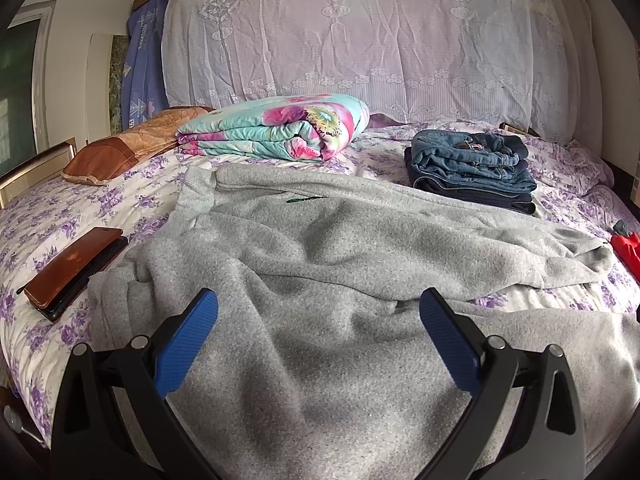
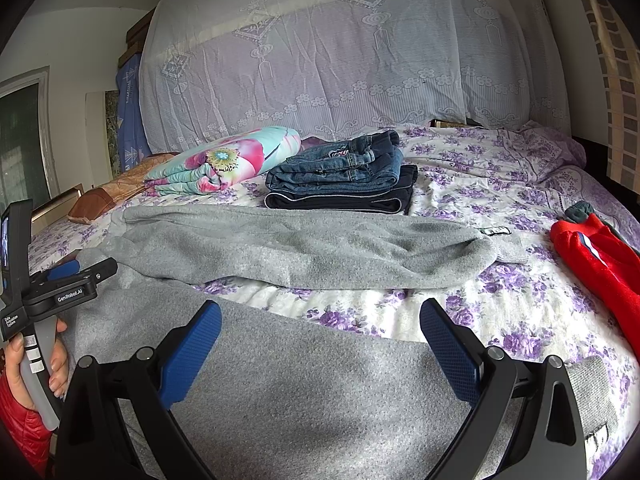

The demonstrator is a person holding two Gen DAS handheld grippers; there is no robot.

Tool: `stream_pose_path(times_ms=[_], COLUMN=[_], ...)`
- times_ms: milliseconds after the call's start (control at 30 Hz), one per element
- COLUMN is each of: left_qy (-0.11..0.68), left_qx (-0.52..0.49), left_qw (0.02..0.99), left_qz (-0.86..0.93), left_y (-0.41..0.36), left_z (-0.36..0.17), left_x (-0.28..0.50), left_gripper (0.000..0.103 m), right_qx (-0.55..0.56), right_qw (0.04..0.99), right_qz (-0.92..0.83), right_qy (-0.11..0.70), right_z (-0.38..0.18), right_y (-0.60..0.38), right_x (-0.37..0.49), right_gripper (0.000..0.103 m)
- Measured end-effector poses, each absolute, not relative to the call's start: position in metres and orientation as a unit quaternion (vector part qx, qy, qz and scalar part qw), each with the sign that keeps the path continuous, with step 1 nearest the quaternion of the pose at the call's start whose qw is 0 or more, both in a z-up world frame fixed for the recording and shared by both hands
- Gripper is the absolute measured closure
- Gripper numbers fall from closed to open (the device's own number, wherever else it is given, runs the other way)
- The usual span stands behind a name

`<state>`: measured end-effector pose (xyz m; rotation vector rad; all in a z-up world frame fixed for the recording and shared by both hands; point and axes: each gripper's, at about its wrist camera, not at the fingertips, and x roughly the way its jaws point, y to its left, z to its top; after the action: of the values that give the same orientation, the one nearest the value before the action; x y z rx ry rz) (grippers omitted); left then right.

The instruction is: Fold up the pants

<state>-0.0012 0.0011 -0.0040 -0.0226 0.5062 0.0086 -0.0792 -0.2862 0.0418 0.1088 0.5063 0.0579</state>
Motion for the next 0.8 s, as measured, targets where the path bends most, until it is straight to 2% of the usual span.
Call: stream_pose_path(times_ms=[800], left_qy=[0.260], left_qx=[-0.005], left_qw=[0.966], left_qz=[0.005], left_y=[-0.0014], left_z=[-0.0083], left_x=[-0.0005], left_gripper=[0.005], right_qx=[0.054], right_qw=[0.966], right_qz=[0.029], right_qy=[0.252], right_z=[0.0427], right_y=[-0.2852], right_x=[-0.0774], right_gripper=[0.003])
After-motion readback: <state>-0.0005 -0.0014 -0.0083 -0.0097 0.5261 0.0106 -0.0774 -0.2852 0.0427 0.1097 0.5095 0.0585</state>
